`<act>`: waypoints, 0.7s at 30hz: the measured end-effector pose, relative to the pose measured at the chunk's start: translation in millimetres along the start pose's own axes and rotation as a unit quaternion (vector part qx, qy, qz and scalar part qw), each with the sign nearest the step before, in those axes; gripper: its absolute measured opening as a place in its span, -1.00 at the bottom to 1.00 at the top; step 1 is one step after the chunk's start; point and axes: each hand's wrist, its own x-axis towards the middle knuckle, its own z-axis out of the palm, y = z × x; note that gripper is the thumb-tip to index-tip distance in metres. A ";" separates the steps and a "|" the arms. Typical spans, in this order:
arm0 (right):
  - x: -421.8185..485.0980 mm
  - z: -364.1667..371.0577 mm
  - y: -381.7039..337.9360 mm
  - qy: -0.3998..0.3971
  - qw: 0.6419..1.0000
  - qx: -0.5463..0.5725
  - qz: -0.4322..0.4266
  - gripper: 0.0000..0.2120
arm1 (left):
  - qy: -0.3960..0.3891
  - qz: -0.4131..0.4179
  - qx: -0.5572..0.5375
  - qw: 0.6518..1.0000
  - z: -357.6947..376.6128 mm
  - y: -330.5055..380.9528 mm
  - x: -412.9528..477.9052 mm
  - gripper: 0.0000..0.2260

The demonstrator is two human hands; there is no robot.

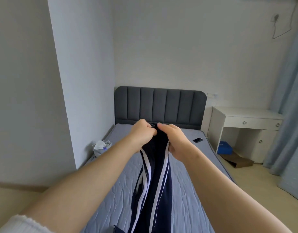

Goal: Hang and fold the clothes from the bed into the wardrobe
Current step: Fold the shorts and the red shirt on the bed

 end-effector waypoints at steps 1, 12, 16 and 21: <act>-2.2 -2.3 -3.1 -0.022 0.998 0.058 0.012 -0.73 | -0.009 -0.009 -0.063 0.998 -3.6 2.0 -2.4 -0.78; -22.6 -8.9 -11.2 -0.169 0.956 0.241 0.023 -0.14 | -0.166 0.071 -0.271 0.946 -10.8 1.3 -19.2 -0.64; -27.3 -13.8 -8.3 -0.194 0.958 0.211 0.020 -0.27 | 0.005 0.021 -0.232 0.972 -9.4 1.9 -19.8 -0.60; -25.4 -11.0 -5.8 -0.085 0.992 0.044 -0.087 -0.77 | 0.039 0.027 -0.154 0.987 -15.4 -1.8 -20.6 -0.68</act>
